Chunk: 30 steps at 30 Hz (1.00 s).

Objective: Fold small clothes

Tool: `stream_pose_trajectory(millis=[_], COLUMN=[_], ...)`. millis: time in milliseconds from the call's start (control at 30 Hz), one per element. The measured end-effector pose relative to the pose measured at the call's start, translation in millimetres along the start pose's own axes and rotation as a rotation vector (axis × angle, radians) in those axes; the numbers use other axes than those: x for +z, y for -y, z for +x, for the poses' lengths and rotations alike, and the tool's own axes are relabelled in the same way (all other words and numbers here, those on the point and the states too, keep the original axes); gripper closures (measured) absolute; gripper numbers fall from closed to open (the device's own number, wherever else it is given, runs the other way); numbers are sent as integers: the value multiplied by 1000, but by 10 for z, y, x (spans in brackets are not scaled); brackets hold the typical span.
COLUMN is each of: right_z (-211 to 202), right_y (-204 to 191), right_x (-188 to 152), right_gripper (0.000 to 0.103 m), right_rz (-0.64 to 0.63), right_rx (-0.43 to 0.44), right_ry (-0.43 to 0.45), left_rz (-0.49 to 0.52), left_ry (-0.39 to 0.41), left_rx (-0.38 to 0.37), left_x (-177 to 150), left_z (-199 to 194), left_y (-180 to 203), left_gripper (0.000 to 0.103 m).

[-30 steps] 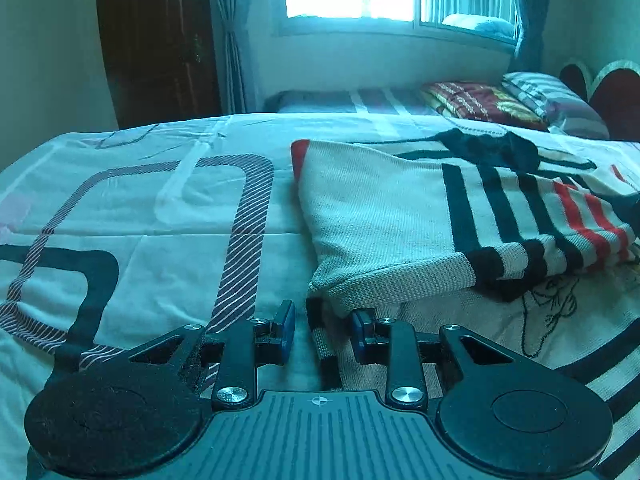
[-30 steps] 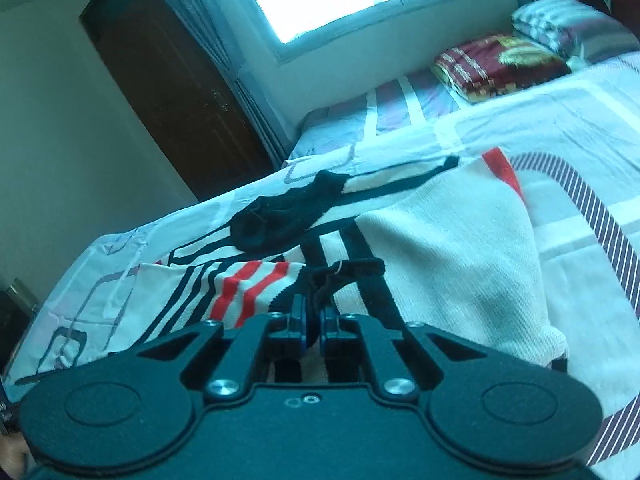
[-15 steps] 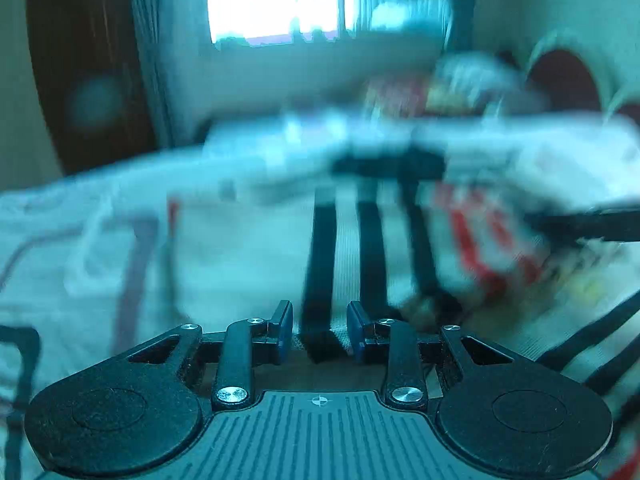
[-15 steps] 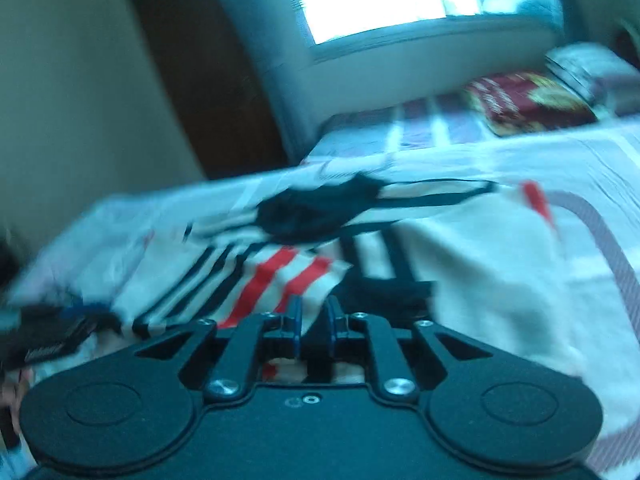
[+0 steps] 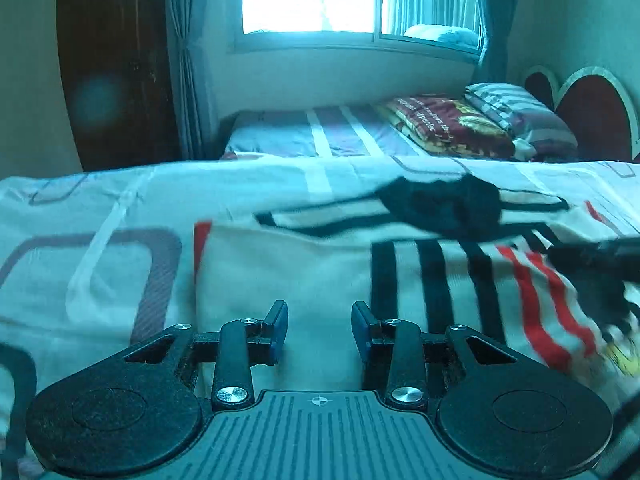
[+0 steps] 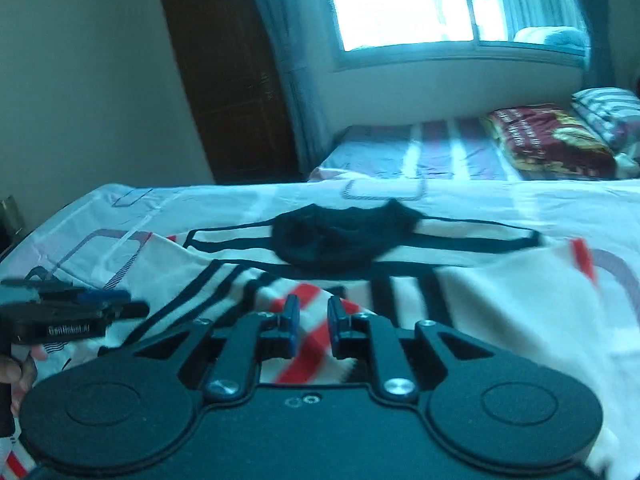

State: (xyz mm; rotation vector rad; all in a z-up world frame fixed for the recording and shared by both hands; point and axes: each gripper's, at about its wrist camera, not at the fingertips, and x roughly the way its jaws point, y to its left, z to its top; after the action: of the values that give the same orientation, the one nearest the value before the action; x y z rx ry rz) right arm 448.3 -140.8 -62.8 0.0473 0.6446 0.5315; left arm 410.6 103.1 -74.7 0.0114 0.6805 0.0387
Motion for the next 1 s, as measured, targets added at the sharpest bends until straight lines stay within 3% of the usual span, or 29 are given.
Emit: stream_pose_trajectory(millis=[67, 167, 200, 233, 333, 400, 467, 533, 633, 733, 833, 900, 967, 1000], right_z=[268, 324, 287, 263, 390, 521, 614, 633, 566, 416, 457, 435, 323, 240], right_y=[2, -96, -114, -142, -238, -301, -339, -345, -323, -301, -373, -372, -240, -126], right_x=[-22, 16, 56, 75, 120, 108, 51, 38, 69, 75, 7, -49, -63, -87], right_gripper=[88, 86, 86, 86, 86, 87, 87, 87, 87, 83, 83, 88, 88, 88], right_rz=[-6, -43, -37, -34, -65, -93, -123, -131, -116, -83, -105, -153, -131, -124], right_rx=[-13, -28, -2, 21, 44, 48, 25, 23, 27, 52, 59, 19, -25, -67], right_ry=[-67, -81, -55, -29, -33, -56, -58, -42, -41, -5, -52, -58, -51, -46], left_rz=[21, 57, 58, 48, 3, -29, -92, -132, -72, 6, 44, 73, 48, 35], left_ry=[-66, -56, -2, 33, 18, -35, -35, -36, -15, 40, 30, -6, 4, 2], left_rx=[15, 8, 10, 8, 35, 44, 23, 6, 77, 23, -32, 0, 5, 28], left_x=[23, 125, 177, 224, 371, 366, 282, 258, 238, 154, 77, -5, -65, -92], left_z=[250, 268, 214, 197, 379, 577, 668, 669, 510, 240, 208, 287, 252, 214], left_y=[-8, -6, -37, -83, -262, -387, -535, -630, -480, -87, 355, 551, 472, 384], left_gripper=[67, 64, 64, 64, 64, 64, 51, 50, 50, 49, 49, 49, 49, 44])
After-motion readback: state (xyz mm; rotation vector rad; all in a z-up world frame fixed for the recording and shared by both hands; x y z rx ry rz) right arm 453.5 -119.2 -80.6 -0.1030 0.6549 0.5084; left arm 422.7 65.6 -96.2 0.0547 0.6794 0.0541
